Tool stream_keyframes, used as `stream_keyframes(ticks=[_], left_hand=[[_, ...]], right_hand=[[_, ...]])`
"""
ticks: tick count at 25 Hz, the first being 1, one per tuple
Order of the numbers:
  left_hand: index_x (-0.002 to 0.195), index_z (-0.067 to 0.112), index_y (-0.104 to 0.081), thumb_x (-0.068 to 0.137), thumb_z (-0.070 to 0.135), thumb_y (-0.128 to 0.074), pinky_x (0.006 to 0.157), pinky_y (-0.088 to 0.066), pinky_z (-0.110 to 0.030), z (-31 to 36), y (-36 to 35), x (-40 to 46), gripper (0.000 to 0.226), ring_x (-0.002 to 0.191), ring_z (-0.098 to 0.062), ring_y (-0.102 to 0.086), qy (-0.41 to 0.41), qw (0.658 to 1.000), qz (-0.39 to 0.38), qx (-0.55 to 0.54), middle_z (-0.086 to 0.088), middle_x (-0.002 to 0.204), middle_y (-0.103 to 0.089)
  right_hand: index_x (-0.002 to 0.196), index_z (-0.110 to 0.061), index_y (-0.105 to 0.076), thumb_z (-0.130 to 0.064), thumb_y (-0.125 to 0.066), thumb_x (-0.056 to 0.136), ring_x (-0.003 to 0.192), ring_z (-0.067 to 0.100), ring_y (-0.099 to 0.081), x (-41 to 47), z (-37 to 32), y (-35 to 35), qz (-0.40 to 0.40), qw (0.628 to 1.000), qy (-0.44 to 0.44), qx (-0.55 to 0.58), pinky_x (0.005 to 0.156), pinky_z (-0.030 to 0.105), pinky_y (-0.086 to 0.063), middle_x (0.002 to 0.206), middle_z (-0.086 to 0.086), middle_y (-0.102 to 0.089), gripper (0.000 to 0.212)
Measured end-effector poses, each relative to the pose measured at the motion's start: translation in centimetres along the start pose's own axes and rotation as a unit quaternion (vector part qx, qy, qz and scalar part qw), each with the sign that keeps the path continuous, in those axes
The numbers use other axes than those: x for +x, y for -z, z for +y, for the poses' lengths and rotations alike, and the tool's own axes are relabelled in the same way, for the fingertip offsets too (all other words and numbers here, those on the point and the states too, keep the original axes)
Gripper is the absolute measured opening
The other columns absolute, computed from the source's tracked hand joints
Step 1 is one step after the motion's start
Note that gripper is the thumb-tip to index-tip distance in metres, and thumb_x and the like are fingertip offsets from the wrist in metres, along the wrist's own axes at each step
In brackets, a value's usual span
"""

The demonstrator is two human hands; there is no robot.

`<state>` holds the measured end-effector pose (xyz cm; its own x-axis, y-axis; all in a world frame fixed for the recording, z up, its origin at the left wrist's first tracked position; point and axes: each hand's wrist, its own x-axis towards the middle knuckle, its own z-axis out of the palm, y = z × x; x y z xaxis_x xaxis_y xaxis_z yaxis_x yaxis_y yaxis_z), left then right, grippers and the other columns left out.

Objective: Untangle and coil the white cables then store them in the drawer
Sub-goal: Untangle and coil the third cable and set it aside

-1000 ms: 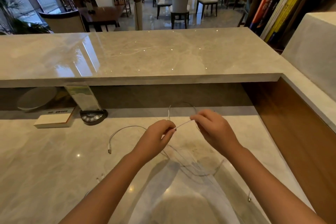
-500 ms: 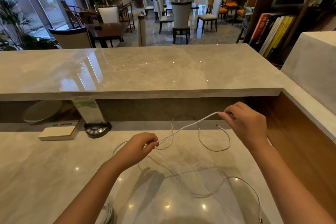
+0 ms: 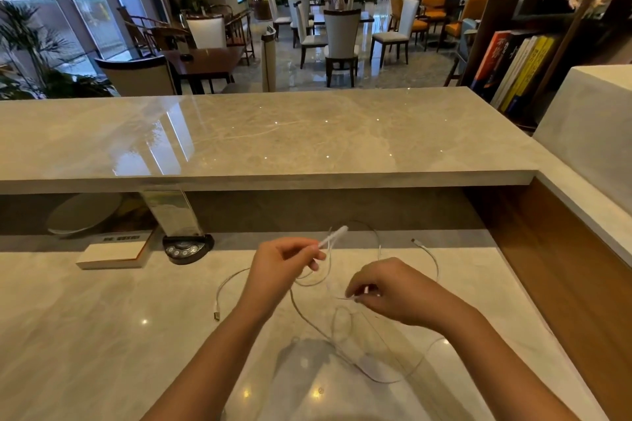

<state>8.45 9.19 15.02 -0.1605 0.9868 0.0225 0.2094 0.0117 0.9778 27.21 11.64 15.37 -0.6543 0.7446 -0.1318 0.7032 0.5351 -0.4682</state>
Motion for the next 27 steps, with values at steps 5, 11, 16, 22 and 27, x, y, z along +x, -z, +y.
stream_keyframes(ticks=[5, 11, 16, 22, 27], left_hand=[[0.089, 0.02, -0.074, 0.093, 0.027, -0.049, 0.062, -0.045, -0.008, 0.2, -1.8, -1.5, 0.026, 0.071, 0.0, -0.061, -0.031, 0.986, -0.103, 0.126, 0.009, 0.077, -0.07], [0.084, 0.019, -0.073, 0.091, 0.016, -0.054, 0.059, -0.045, -0.009, 0.9, -1.8, -1.6, 0.02, 0.063, 0.001, -0.059, 0.012, 0.985, -0.133, 0.113, 0.011, 0.067, -0.066], [0.08, 0.008, -0.073, 0.093, 0.018, -0.052, 0.06, -0.042, -0.022, 0.8, -1.3, -1.3, 0.027, 0.064, -0.012, -0.053, 0.1, 0.985, -0.133, -0.032, -0.003, 0.066, -0.063], [0.094, 0.018, -0.075, 0.088, 0.01, -0.059, 0.054, -0.044, -0.016, 0.8, -1.7, -1.4, 0.019, 0.058, -0.004, -0.057, 0.073, 0.991, -0.103, -0.034, 0.004, 0.064, -0.068], [0.087, 0.024, -0.075, 0.086, 0.016, -0.063, 0.053, -0.045, -0.011, 0.3, -2.2, -1.2, 0.014, 0.056, 0.001, -0.058, 0.015, 0.998, -0.031, 0.044, 0.006, 0.064, -0.069]], right_hand=[[0.093, -0.021, -0.07, -0.02, -0.062, 0.087, 0.07, -0.004, -0.051, 0.0, -1.7, 1.8, 0.186, 0.98, 0.001, 0.075, 0.06, 0.007, -0.037, 0.081, -0.013, -0.06, 0.011], [0.084, -0.018, -0.07, -0.027, -0.064, 0.084, 0.085, 0.008, -0.052, 0.4, -0.5, 0.7, 0.286, 0.958, 0.003, 0.014, 0.067, 0.012, -0.035, 0.086, -0.004, -0.063, 0.011], [0.102, -0.025, -0.069, -0.047, -0.05, 0.085, 0.093, 0.004, -0.051, -0.5, 0.2, -0.6, 0.239, 0.97, 0.024, 0.038, 0.077, 0.018, -0.038, 0.098, -0.009, -0.063, 0.034], [0.076, -0.021, -0.071, -0.022, -0.059, 0.088, 0.069, 0.004, -0.06, -0.8, 0.6, 0.6, 0.154, 0.934, -0.088, 0.309, 0.063, 0.014, -0.048, 0.074, -0.003, -0.068, 0.016], [0.109, -0.024, -0.06, -0.018, -0.06, 0.088, 0.074, 0.012, -0.067, -1.5, 0.2, 0.5, 0.147, 0.827, -0.079, 0.537, 0.073, 0.022, -0.055, 0.079, 0.002, -0.074, 0.022]])
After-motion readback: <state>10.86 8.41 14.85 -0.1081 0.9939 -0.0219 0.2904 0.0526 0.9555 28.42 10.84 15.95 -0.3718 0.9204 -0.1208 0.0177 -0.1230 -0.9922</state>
